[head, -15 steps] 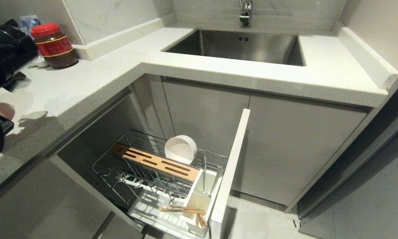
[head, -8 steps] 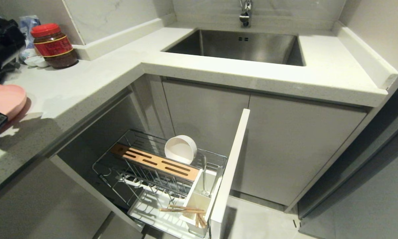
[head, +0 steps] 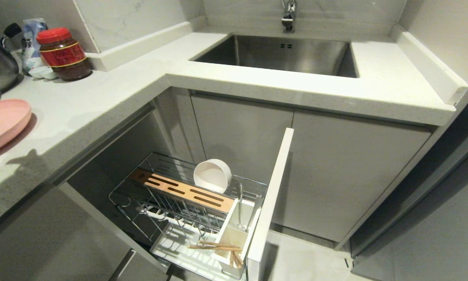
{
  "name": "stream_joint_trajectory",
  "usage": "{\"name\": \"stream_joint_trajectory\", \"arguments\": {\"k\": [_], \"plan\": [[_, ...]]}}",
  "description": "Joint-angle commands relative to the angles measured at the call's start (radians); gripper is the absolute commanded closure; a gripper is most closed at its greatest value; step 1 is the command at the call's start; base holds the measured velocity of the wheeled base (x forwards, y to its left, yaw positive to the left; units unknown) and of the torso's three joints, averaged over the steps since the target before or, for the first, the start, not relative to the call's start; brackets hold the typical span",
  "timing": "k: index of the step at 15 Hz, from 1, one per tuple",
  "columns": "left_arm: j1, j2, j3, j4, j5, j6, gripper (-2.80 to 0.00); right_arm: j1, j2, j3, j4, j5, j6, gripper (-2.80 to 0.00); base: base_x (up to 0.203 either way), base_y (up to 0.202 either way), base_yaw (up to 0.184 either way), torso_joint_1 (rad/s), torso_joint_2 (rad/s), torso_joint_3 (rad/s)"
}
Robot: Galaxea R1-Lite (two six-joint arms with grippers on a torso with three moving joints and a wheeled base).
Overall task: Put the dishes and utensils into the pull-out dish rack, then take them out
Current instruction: Take the bowl out of the cupboard
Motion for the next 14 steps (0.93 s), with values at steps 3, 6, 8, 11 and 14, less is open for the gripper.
{"name": "stream_joint_trajectory", "arguments": {"k": [3,6,8,11,14], "plan": [[-0.073,-0.176,0.199,-0.532,-0.108,-0.063,0.00,0.000,0.001,0.026,-0.001,0.000,0.000,0.00,0.000,0.000,0.000,0.000,0.00,0.000],[-0.099,-0.192,0.332,-0.676,-0.274,-0.279,0.00,0.000,0.001,0.026,-0.001,0.000,0.000,0.00,0.000,0.000,0.000,0.000,0.00,0.000],[-0.158,-0.165,0.320,-0.739,-0.374,-0.393,0.00,0.000,0.001,0.026,-0.001,0.000,0.000,0.00,0.000,0.000,0.000,0.000,0.00,0.000],[-0.236,-0.060,0.319,-0.756,-0.371,-0.541,0.00,0.000,0.000,0.026,-0.001,0.000,0.000,0.00,0.000,0.000,0.000,0.000,0.00,0.000],[-0.304,0.050,0.352,-0.752,-0.371,-0.689,0.00,0.000,0.000,0.026,-0.001,0.000,0.000,0.00,0.000,0.000,0.000,0.000,0.00,0.000]]}}
